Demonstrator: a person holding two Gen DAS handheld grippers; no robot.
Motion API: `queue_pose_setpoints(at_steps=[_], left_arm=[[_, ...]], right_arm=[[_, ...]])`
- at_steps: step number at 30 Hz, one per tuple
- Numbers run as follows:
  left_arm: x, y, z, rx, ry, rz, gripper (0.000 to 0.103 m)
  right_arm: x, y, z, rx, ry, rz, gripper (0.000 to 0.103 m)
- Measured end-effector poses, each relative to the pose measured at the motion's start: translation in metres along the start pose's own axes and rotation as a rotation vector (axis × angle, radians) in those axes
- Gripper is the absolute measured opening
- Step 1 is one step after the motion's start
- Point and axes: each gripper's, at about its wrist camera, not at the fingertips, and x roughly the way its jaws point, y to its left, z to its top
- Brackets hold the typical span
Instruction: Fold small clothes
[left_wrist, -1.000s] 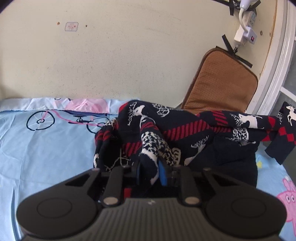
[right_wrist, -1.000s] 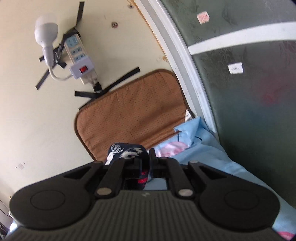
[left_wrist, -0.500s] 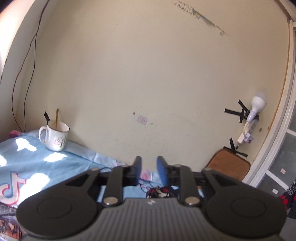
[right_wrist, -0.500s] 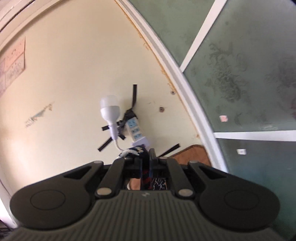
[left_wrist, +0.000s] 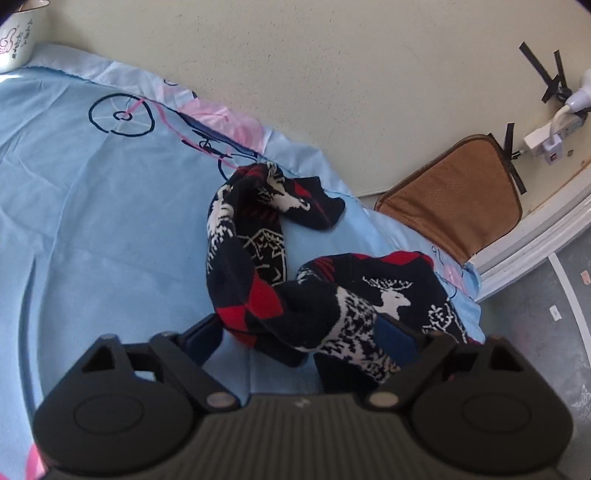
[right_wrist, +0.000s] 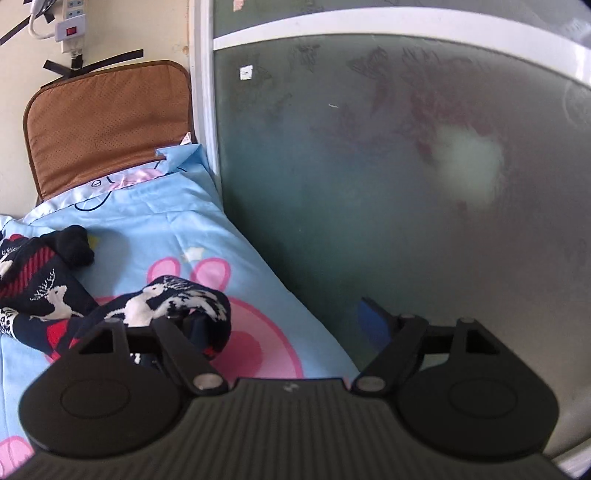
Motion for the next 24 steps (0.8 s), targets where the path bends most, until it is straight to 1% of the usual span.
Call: queue_pose_setpoints(at_steps=[1,2,3,4,5,6,7,8,9,10,11,12,13,14,15,16,17,18,19,20,21,23,24], left_arm=[[0.003,0.001,-0.001,0.007,-0.006,0.021,0.052],[0.003,0.003,0.0,0.009,-0.011,0.028,0.034],[0.0,0.008,0.0,-0.007,-0.015,0.02,0.026],[-0.007,0.012,0.0,-0.03,-0.012,-0.002,0.019],[-0.015,0.016,0.0,-0.041,-0.014,-0.019,0.017],[-0.028,0.016,-0.001,-0.038,-0.025,-0.028,0.017],[-0.042,0.017,-0.005,-0.024,-0.042,-0.037,0.016],[-0.063,0.018,-0.013,-0.01,-0.062,-0.059,0.016],[-0.082,0.019,-0.021,-0.003,-0.078,-0.086,0.016],[-0.103,0.02,-0.03,0.003,-0.099,-0.107,0.016],[-0.123,0.022,-0.04,0.006,-0.128,-0.108,0.013],[-0.145,0.024,-0.049,0.005,-0.169,-0.091,0.009],[-0.163,0.029,-0.055,-0.003,-0.198,-0.082,0.002],[-0.186,0.035,-0.062,-0.024,-0.261,-0.043,0.002],[-0.209,0.042,-0.067,-0.032,-0.329,0.019,0.002],[-0.233,0.051,-0.07,-0.057,-0.391,0.097,0.002],[-0.248,0.059,-0.072,-0.09,-0.422,0.159,0.002],[-0.257,0.068,-0.072,-0.129,-0.43,0.207,0.002],[-0.262,0.073,-0.072,-0.152,-0.423,0.226,0.002],[-0.264,0.074,-0.071,-0.153,-0.405,0.232,0.002],[-0.261,0.071,-0.069,-0.131,-0.385,0.229,0.002],[-0.246,0.056,-0.062,-0.06,-0.341,0.211,0.016],[-0.236,0.045,-0.057,-0.02,-0.32,0.193,0.021]], right_arm=[[0.0,-0.004,0.002,0.028,-0.01,0.009,0.082],[0.001,-0.005,0.004,0.057,-0.025,0.02,0.083],[0.002,-0.004,0.007,0.076,-0.033,0.035,0.083],[0.002,-0.001,0.009,0.081,-0.038,0.083,0.083],[0.001,0.004,0.009,0.081,-0.038,0.182,0.083],[0.0,0.009,0.011,0.091,-0.027,0.304,0.083],[0.0,0.014,0.011,0.106,0.008,0.471,0.083],[0.002,0.024,0.013,0.11,0.056,0.608,0.084],[0.004,0.034,0.013,0.094,0.099,0.702,0.087],[0.004,0.048,0.012,0.055,0.142,0.773,0.088],[0.003,0.067,0.011,-0.021,0.177,0.816,0.088],[0.002,0.081,0.008,-0.09,0.196,0.826,0.088],[0.001,0.098,0.004,-0.173,0.219,0.828,0.089],[0.0,0.112,0.0,-0.237,0.234,0.835,0.089],[-0.002,0.125,-0.005,-0.296,0.244,0.849,0.089],[-0.003,0.136,-0.01,-0.362,0.253,0.863,0.089],[-0.003,0.147,-0.014,-0.424,0.259,0.865,0.089],[-0.003,0.156,-0.017,-0.477,0.262,0.857,0.089],[-0.004,0.161,-0.019,-0.525,0.263,0.854,0.089],[-0.004,0.159,-0.016,-0.549,0.262,0.866,0.089],[-0.008,0.157,-0.011,-0.553,0.252,0.887,0.088],[-0.017,0.142,0.005,-0.523,0.203,0.965,0.088],[-0.027,0.128,0.014,-0.493,0.164,1.025,0.088]])
